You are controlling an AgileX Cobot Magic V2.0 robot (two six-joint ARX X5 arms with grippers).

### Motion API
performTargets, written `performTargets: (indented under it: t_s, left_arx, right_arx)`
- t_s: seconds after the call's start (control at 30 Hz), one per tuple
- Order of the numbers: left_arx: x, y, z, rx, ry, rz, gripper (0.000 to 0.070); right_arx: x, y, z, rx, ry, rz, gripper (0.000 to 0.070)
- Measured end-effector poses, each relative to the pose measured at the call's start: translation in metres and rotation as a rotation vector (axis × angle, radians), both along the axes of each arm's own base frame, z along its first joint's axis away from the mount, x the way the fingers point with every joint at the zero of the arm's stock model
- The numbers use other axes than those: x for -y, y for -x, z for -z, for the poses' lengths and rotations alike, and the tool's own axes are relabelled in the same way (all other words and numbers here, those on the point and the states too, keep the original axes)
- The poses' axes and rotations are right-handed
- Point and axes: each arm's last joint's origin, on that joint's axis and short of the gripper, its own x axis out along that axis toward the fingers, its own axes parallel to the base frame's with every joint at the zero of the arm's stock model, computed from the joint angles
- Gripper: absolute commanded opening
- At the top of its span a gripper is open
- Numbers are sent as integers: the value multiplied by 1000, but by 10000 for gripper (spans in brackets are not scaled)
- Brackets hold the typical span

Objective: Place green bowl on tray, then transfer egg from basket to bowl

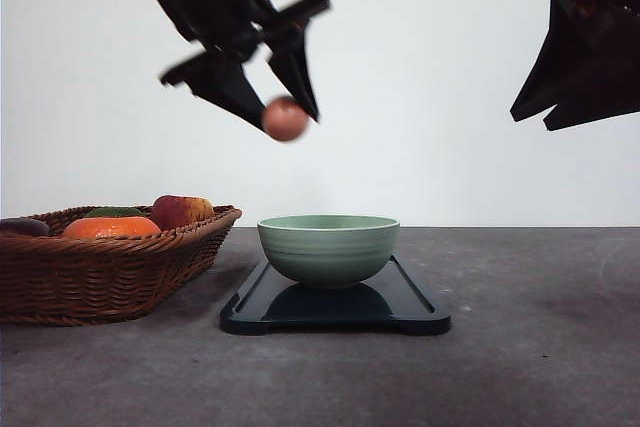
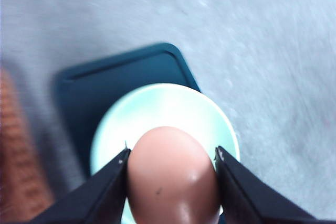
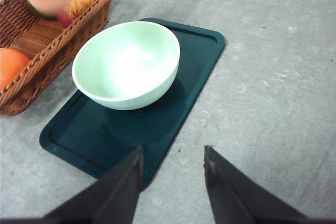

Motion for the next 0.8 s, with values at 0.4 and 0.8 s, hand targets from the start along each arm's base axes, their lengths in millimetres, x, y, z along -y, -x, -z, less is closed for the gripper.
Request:
performTargets:
  t_s: [0.4, 0.8]
  left_arx:
    - [32, -26, 67, 9, -76, 26, 187]
    - [46, -30, 94, 48, -141, 74, 189]
  right_arx:
    - [0, 0, 0, 0, 0, 0, 224]
    - [0, 0, 0, 0, 1, 0, 224]
